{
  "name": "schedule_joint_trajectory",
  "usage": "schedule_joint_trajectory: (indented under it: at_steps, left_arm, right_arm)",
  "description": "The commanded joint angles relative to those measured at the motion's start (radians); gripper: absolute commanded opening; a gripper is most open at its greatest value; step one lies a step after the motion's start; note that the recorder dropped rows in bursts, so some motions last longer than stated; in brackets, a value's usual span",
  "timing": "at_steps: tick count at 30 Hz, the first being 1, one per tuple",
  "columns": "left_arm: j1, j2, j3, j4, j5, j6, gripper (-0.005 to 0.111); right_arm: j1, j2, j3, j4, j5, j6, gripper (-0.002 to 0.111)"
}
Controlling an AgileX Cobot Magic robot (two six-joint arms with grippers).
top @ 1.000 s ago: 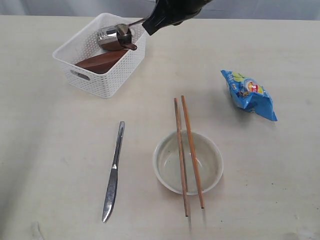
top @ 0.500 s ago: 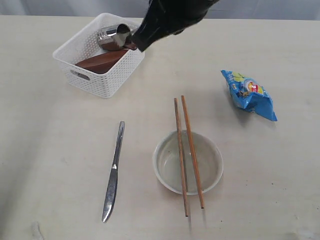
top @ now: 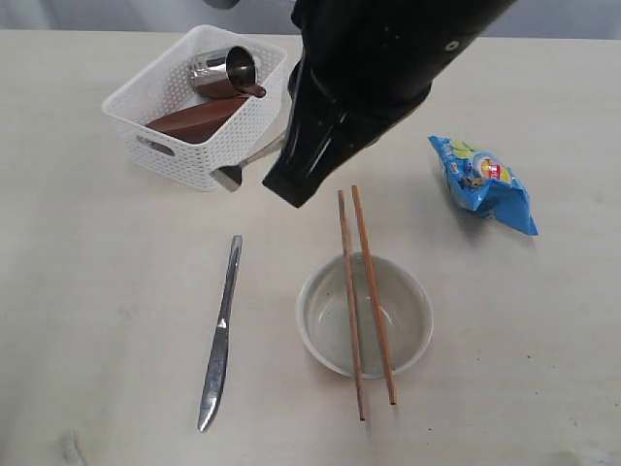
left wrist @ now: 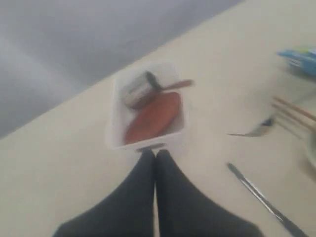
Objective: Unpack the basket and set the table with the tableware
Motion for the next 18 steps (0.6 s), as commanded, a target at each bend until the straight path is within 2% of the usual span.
schedule_joint_trajectory:
  at_steps: [1, 4, 10, 12, 16, 18]
  left_arm:
    - [-0.041, 0.107, -0.063, -0.233, 0.22, 0.302, 0.0]
    - [-0.049, 0.174, -0.064, -0.284, 0.255, 0.375, 0.0]
    - [-0.049, 0.321, -0.064, -0.394, 0.389, 0.464, 0.003]
    - [-0.049, 0.337, -0.064, -0.444, 0.389, 0.513, 0.011]
    - [-0.049, 0.344, -0.064, -0.468, 0.382, 0.562, 0.039]
    - [-0.049, 0.344, -0.058, -0.469, 0.35, 0.577, 0.049]
  right_arm:
    - [0.002, -0.007, 0.0, 0.121, 0.01, -0.083, -0.001]
    - [0.0, -0.007, 0.0, 0.176, 0.002, -0.144, -0.001]
    - [0.0, -0.005, 0.0, 0.164, -0.023, -0.194, -0.001]
    - [0.0, -0.005, 0.0, 0.164, -0.03, -0.199, -0.001]
    - [0.0, 0.009, 0.0, 0.167, -0.053, -0.216, -0.001]
    - [-0.016, 0.028, 0.0, 0.201, -0.049, -0.243, -0.001]
